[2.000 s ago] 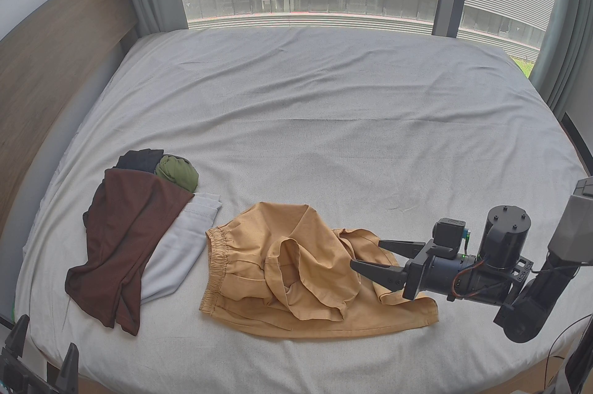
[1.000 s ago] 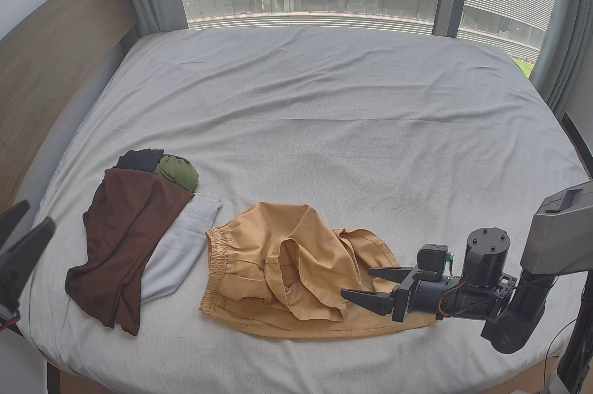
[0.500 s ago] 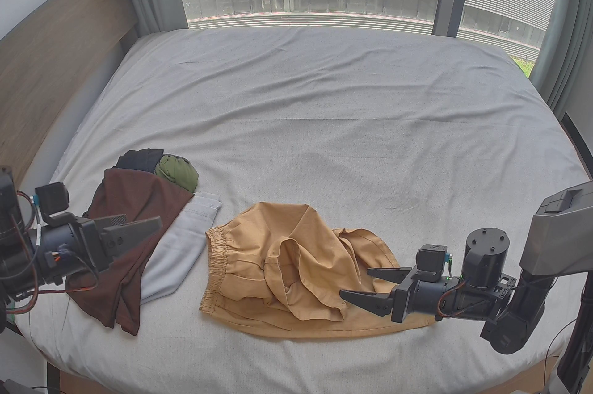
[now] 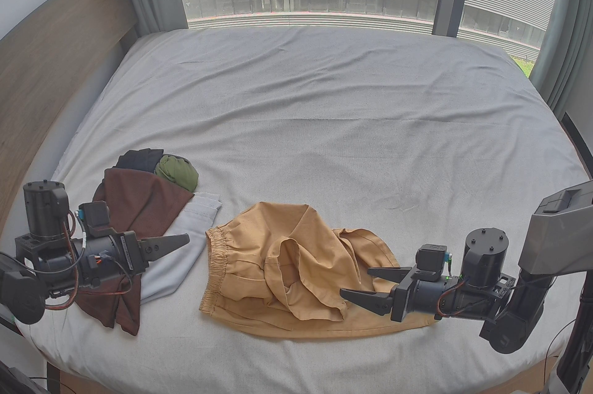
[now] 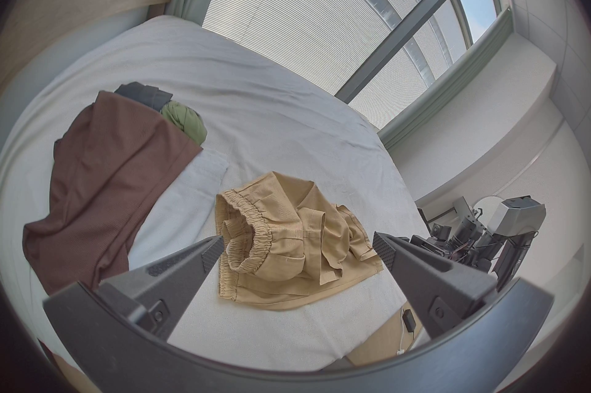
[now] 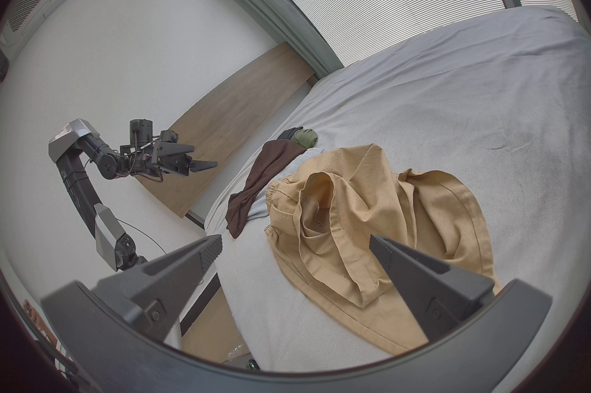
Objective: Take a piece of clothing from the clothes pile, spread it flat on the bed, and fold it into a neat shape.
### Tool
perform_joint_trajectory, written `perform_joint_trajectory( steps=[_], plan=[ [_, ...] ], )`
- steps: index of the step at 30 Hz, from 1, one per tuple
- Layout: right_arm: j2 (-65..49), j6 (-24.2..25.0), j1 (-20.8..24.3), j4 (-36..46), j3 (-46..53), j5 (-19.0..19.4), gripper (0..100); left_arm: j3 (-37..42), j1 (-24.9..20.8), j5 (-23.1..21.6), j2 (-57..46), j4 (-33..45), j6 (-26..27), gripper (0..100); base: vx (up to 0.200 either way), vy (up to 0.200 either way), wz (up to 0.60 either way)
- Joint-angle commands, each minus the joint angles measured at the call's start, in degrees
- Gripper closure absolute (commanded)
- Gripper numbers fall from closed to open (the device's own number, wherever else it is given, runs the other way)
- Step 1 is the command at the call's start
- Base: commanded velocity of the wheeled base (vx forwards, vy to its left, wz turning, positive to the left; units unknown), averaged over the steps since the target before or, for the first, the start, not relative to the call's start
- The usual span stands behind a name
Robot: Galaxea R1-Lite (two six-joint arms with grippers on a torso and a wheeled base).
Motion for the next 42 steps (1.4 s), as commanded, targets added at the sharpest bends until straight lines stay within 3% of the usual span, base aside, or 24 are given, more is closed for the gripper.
perform_joint_trajectory(
  steps=[1,5,13,27,31,36,42],
  plan=[
    [0.1,0.0,0.0,0.0,0.0,0.0,0,0.5,-0.4,-0.1,5.9,-2.3,-1.2,0,0.0,0.0,0.0],
    [0.0,0.0,0.0,0.0,0.0,0.0,0,0.5,-1.3,-0.3,7.3,-4.3,-5.4,0,0.0,0.0,0.0],
    [0.0,0.0,0.0,0.0,0.1,0.0,0,0.5,-3.6,0.1,12.4,-5.5,-5.4,0,0.0,0.0,0.0],
    [-0.3,0.3,-0.1,0.0,0.2,0.6,0,2.2,-6.9,2.4,26.8,-26.5,-5.7,0,0.0,0.0,0.0],
    [-0.5,0.3,-0.1,-0.1,-0.2,1.9,0,2.2,-7.5,2.7,28.0,-27.8,-5.9,0,0.0,0.0,0.0],
    [-0.4,0.3,-2.8,-0.1,-3.2,0.5,0,2.0,-7.7,2.7,29.1,-27.8,-5.9,0,0.0,0.0,0.0],
    [-0.4,0.3,-2.8,-0.1,-3.6,0.0,0,1.4,-8.3,2.8,30.6,-28.0,-5.9,0,0.0,0.0,0.0]
  ],
)
